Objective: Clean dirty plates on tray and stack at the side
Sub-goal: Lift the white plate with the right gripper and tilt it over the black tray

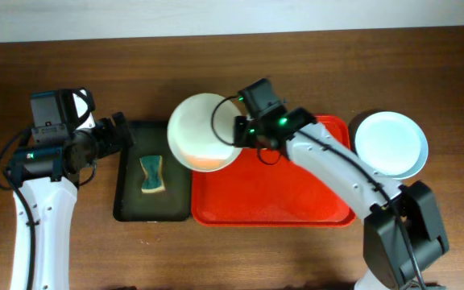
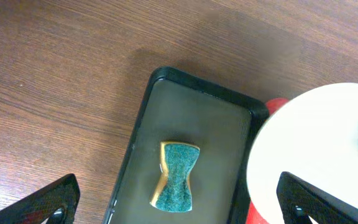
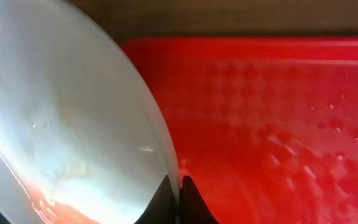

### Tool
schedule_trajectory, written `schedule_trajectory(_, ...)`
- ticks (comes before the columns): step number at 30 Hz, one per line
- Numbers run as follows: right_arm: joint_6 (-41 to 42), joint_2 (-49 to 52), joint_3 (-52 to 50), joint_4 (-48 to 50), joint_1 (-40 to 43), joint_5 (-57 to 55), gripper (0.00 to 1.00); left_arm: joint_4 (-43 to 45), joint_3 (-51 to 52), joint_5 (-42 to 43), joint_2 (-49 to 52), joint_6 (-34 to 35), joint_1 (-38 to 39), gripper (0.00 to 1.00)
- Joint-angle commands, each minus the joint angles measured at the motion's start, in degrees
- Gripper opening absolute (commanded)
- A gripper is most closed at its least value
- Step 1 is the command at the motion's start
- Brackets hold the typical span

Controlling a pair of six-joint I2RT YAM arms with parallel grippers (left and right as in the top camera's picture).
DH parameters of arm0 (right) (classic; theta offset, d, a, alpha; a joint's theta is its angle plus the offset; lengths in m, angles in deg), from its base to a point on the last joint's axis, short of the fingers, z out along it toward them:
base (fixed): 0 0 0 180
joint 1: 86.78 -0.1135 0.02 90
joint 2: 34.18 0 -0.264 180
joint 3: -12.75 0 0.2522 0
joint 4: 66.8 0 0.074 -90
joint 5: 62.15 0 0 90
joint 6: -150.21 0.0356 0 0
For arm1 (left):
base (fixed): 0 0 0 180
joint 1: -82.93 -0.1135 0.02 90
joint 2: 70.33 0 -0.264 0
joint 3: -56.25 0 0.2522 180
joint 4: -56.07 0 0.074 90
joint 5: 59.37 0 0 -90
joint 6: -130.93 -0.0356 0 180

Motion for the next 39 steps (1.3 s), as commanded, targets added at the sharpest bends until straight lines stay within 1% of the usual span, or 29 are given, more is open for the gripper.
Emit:
schedule_trajectory(1,2.91,-0.04,1.09,2.86,-4.98,-10.40,0.04,-0.09,-0.46,-0.22,-0.37,0.52,-0.22,0.99)
schedule_trajectory(5,3.45,2.71,1.09,7.52,-11.10,-20.55,0.04,-0.09,-0.46,-0.24,-0.37,0.52,-0.22,0.99)
schedule_trajectory(7,3.15,2.84,1.09,9.16,-12.72,-23.45,0.04,-0.11,-0.46,-0.24,-0.37,0.52,-0.22,0.99)
schedule_trajectory(9,-2.80,2.82,1.11,11.85,-15.04,-28.96,0.04,-0.09,-0.46,-0.22,-0.37,0.52,-0.22,0.99)
schedule_trajectory(11,-6.88,2.80,2.23,11.93,-17.20,-35.89,0.04,-0.09,-0.46,-0.22,-0.37,0.52,-0.22,0.99)
schedule_trajectory(14,-14.49,2.80,4.70,13.68,-19.67,-42.99,0.04,-0.09,-0.46,-0.24,-0.37,0.52,-0.22,0.99)
schedule_trajectory(15,-16.65,2.80,4.98,14.86,-20.04,-43.91,0.04,-0.09,-0.46,-0.24,-0.37,0.52,-0.22,0.99)
schedule_trajectory(17,-25.64,2.78,5.81,19.43,-21.05,-45.83,0.04,-0.09,-0.46,-0.24,-0.37,0.52,-0.22,0.99)
schedule_trajectory(19,-29.24,2.78,6.51,21.11,-21.49,-48.26,0.04,-0.09,-0.46,-0.24,-0.37,0.52,-0.22,0.99)
schedule_trajectory(20,-32.00,2.75,6.80,22.51,-21.57,-49.03,0.04,-0.09,-0.46,-0.22,-0.37,0.52,-0.22,0.99)
schedule_trajectory(22,-40.11,2.75,6.88,27.71,-21.88,-48.85,0.04,-0.09,-0.46,-0.22,-0.37,0.52,-0.22,0.99)
schedule_trajectory(27,-52.02,2.75,6.88,37.22,-23.32,-48.85,0.04,-0.11,-0.46,-0.24,-0.37,0.52,-0.22,0.99)
schedule_trajectory(30,-58.05,2.75,6.88,41.20,-24.02,-48.89,0.04,-0.09,-0.46,-0.22,-0.37,0.52,-0.22,0.99)
schedule_trajectory(35,-59.21,2.75,6.88,44.59,-24.06,-48.94,0.04,-0.09,-0.46,-0.22,-0.37,0.52,-0.22,0.99)
schedule_trajectory(37,-60.48,2.75,6.88,47.52,-24.06,-48.96,0.04,-0.13,-0.46,-0.22,-0.37,0.52,-0.22,0.99)
schedule_trajectory(39,-60.48,2.73,6.88,47.71,-24.06,-49.13,0.04,-0.11,-0.46,-0.22,-0.37,0.52,-0.22,0.99)
